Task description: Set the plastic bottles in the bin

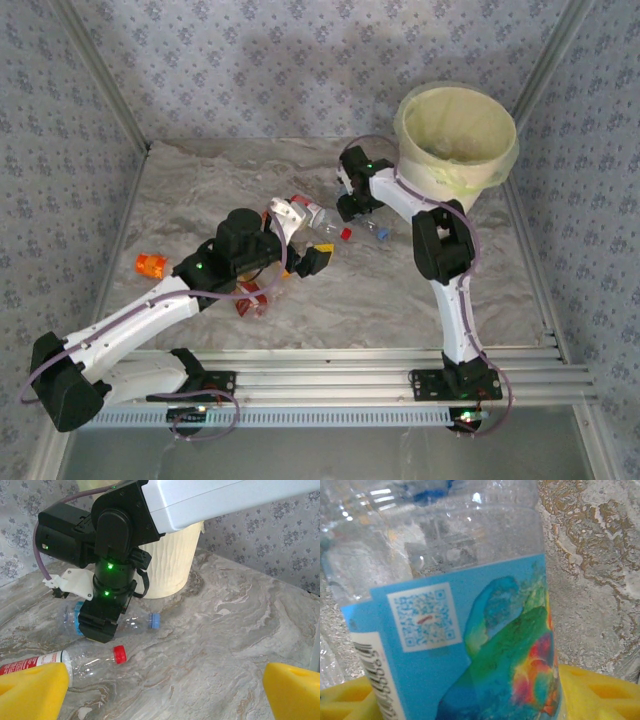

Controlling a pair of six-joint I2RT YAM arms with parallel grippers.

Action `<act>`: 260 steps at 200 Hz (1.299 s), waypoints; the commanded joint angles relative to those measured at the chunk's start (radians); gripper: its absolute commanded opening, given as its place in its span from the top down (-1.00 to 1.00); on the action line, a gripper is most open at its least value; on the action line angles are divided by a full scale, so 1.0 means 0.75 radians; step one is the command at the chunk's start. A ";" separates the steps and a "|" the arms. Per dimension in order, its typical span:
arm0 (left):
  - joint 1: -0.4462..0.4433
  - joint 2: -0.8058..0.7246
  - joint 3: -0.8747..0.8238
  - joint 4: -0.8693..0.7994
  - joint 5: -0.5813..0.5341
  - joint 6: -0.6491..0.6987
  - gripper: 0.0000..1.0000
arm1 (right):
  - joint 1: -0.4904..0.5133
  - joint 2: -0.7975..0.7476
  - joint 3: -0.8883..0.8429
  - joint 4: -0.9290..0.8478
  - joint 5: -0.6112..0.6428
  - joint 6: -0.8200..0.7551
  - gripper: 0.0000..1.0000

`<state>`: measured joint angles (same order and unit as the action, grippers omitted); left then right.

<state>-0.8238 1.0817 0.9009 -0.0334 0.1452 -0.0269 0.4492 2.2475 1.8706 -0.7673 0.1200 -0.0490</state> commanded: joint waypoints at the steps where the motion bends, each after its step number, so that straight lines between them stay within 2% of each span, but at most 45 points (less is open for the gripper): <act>1: 0.003 -0.016 0.046 0.004 0.019 -0.001 -0.99 | 0.019 -0.064 0.032 -0.008 0.082 0.020 -0.41; 126: 0.003 -0.033 0.030 0.030 0.037 -0.009 -0.99 | 0.059 -0.541 0.031 0.047 0.084 0.104 -0.41; 194: 0.003 -0.033 0.030 0.032 0.047 -0.007 -0.99 | 0.051 -0.823 0.011 0.168 0.089 0.145 -0.40; 260: -0.003 -0.042 0.024 0.041 0.066 -0.006 -0.99 | -0.099 -0.917 0.044 0.330 0.243 0.254 -0.35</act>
<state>-0.8246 1.0805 0.9009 -0.0257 0.1719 -0.0273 0.4252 1.5684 1.8713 -0.5781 0.2207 0.0776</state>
